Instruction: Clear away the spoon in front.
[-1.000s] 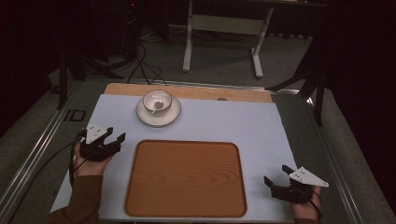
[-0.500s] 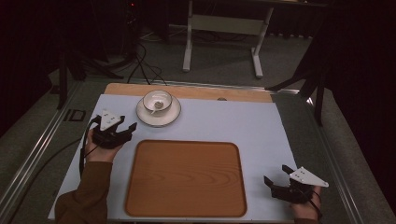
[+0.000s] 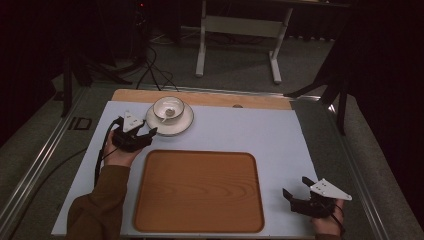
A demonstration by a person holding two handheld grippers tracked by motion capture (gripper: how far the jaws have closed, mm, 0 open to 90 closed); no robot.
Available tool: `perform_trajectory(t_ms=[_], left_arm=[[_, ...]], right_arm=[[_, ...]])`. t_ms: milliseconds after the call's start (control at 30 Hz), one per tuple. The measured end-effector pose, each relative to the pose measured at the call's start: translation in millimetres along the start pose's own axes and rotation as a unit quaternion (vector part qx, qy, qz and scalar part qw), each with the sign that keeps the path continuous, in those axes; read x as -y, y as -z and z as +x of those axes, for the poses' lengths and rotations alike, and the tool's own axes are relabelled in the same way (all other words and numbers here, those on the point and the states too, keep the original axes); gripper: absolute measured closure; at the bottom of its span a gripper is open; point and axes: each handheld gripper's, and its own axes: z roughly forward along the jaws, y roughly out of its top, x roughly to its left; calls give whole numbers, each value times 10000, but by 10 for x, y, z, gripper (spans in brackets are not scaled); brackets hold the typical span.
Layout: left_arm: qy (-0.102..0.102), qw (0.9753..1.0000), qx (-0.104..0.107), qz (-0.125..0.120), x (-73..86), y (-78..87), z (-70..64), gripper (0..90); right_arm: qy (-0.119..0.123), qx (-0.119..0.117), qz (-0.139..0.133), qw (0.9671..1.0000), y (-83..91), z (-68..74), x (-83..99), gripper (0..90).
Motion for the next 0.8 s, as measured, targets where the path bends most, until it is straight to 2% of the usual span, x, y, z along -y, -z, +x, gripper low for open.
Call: perform_trajectory(t_ms=[167,400,633,767,800], left_arm=[[-110,9999,37,68,-56,-137,-17,509],[-219,9996,-23,183,-98,-288,-19,523],[-184,9994,-17,304,-124,-455,10,530],[-239,9991,-21,360,-137,-560,-5,558],[-189,9992,-29,354,-139,-586,-3,568]], right_arm=[[1,0,1,10000,0,0,0,131],[-5,3,4,10000,4,-6,2,131],[1,-4,0,10000,0,-5,1,131],[-10,-3,7,10000,-1,-6,2,131],[-9,-4,9,10000,0,-7,2,131]])
